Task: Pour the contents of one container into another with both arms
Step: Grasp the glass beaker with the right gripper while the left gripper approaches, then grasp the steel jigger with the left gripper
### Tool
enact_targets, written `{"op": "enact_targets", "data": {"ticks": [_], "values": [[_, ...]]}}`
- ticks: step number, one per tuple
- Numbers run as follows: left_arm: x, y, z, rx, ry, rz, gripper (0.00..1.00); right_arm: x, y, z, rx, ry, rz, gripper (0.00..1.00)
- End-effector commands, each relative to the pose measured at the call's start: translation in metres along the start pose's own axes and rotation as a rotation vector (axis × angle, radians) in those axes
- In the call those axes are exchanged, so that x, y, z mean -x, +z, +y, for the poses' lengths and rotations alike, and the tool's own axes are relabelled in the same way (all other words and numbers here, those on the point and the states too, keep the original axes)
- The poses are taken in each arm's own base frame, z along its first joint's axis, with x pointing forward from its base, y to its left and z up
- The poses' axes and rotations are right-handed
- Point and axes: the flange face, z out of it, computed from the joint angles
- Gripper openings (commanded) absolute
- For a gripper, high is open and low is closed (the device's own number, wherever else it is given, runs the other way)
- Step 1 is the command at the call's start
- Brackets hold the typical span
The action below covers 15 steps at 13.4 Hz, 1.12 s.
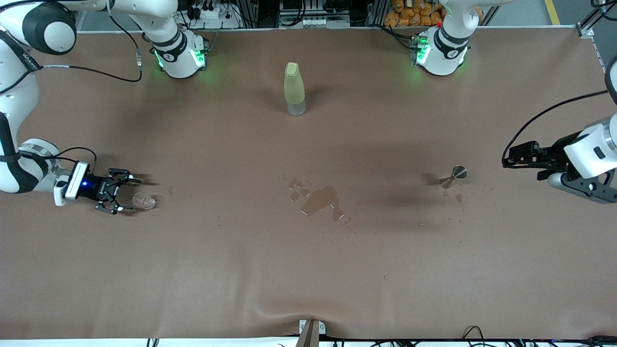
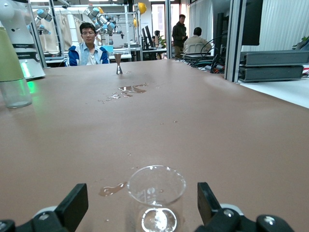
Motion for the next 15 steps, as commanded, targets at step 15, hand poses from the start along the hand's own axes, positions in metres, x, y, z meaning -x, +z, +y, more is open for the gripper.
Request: {"op": "enact_targets", "data": {"ticks": [15], "values": [[0.078, 0.244, -0.135, 0.578, 1.209, 0.614, 1.00, 0.037, 0.024, 0.008, 0.066, 0.038, 0.082, 0.84]]}}
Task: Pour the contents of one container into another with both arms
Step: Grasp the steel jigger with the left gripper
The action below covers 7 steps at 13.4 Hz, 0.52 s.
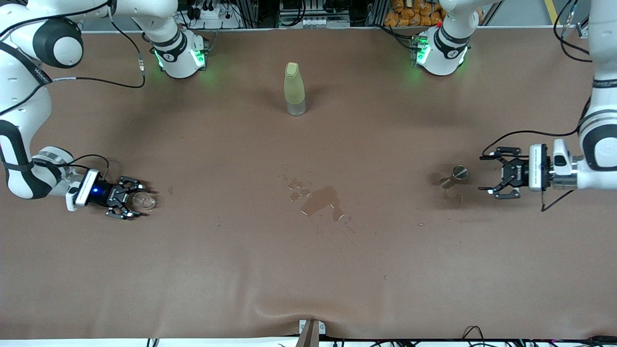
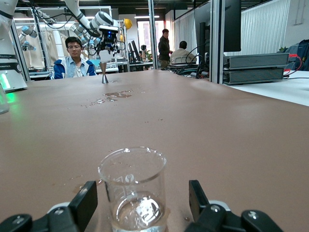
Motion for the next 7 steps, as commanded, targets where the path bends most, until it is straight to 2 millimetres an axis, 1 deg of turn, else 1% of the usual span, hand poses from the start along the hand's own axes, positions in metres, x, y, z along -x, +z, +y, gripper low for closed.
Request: {"op": "enact_targets", "data": {"ticks": [1, 2, 3, 4, 5, 6, 7], "values": [[0.035, 0.017, 0.002, 0.007, 0.004, 0.115, 1.00, 0.002, 0.002, 0.003, 0.014, -0.002, 0.017, 0.80], [0.050, 0.023, 0.005, 0.011, -0.018, 0.131, 1.00, 0.002, 0.002, 0.003, 0.014, -0.002, 0.017, 0.76], [0.064, 0.033, 0.005, 0.012, -0.031, 0.158, 1.00, 0.002, 0.002, 0.004, 0.015, 0.006, 0.018, 0.64], [0.069, 0.040, 0.005, 0.007, 0.008, 0.184, 1.00, 0.001, 0.002, 0.004, 0.017, 0.007, 0.015, 0.59], [0.071, 0.046, 0.004, 0.005, 0.058, 0.191, 1.00, 0.001, 0.002, 0.004, 0.016, 0.009, 0.014, 0.58], [0.079, 0.053, 0.005, 0.011, 0.059, 0.204, 1.00, 0.003, 0.003, 0.003, 0.016, 0.013, 0.015, 0.57], [0.086, 0.059, 0.006, 0.014, 0.050, 0.213, 1.00, 0.003, 0.004, 0.002, 0.014, 0.015, 0.017, 0.52]]}}
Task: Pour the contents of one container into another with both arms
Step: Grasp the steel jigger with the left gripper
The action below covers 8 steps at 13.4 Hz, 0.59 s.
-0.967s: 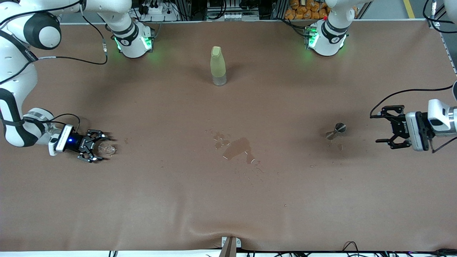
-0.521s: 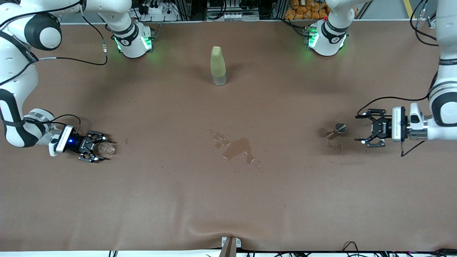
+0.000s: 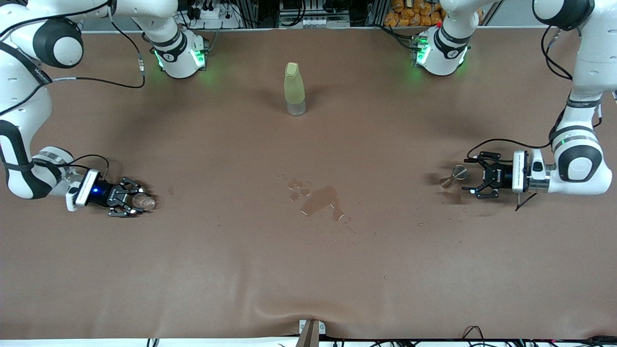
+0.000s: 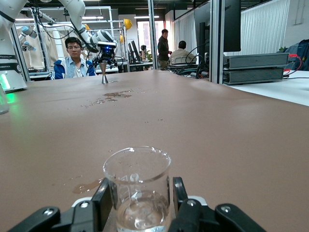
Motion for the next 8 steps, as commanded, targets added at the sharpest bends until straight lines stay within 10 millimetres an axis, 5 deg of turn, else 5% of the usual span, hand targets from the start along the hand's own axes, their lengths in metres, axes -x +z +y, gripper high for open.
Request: {"op": "enact_targets", "data": {"ticks": [1, 3, 5, 7, 8], "values": [[0.009, 0.009, -0.002, 0.003, 0.017, 0.044, 1.00, 0.001, 0.003, 0.003, 0.013, 0.013, 0.018, 0.48], [0.018, 0.017, -0.003, -0.009, 0.016, 0.072, 1.00, -0.001, 0.001, 0.004, 0.007, 0.089, 0.013, 0.25], [0.029, 0.027, -0.003, -0.017, 0.034, 0.099, 1.00, -0.012, 0.001, 0.008, -0.009, 0.095, 0.000, 0.21], [0.035, 0.035, -0.004, -0.027, 0.057, 0.120, 1.00, -0.026, 0.011, 0.012, -0.043, 0.074, 0.023, 0.03], [0.036, 0.036, -0.005, -0.027, 0.057, 0.121, 1.00, -0.038, 0.017, 0.019, -0.057, 0.050, 0.019, 0.04]]}}
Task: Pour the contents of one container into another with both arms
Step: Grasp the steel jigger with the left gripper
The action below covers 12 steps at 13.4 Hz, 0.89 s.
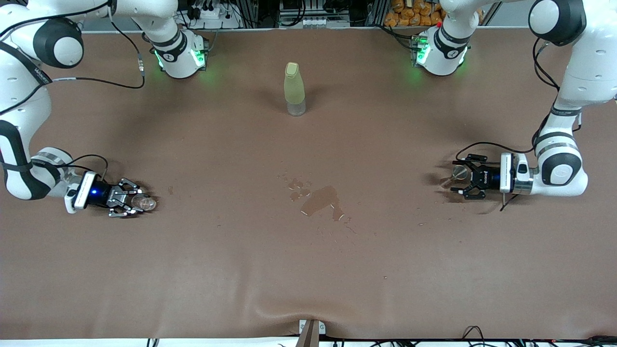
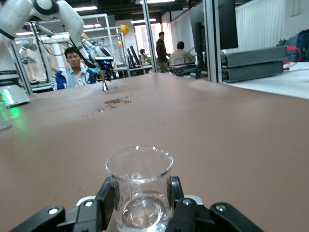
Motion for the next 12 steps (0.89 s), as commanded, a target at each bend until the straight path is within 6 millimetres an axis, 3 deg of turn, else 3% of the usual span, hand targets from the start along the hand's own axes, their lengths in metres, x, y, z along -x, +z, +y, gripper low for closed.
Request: {"op": "enact_targets", "data": {"ticks": [1, 4, 5, 10, 12], "values": [[0.002, 0.003, -0.004, -0.008, 0.024, 0.028, 1.00, -0.045, 0.016, 0.019, -0.053, -0.053, -0.002, 0.07], [0.003, 0.002, -0.004, -0.009, 0.020, 0.029, 0.98, -0.119, 0.039, 0.043, -0.111, -0.181, -0.041, 0.07], [0.003, 0.002, -0.003, -0.010, 0.015, 0.029, 0.98, -0.131, 0.044, 0.049, -0.122, -0.207, -0.054, 0.07], [0.004, -0.002, -0.001, -0.016, -0.027, 0.036, 0.90, -0.153, 0.116, 0.052, -0.160, -0.211, -0.001, 0.07], [0.002, -0.002, -0.001, -0.008, -0.049, 0.047, 0.86, -0.153, 0.139, 0.043, -0.163, -0.124, 0.004, 0.07]]}}
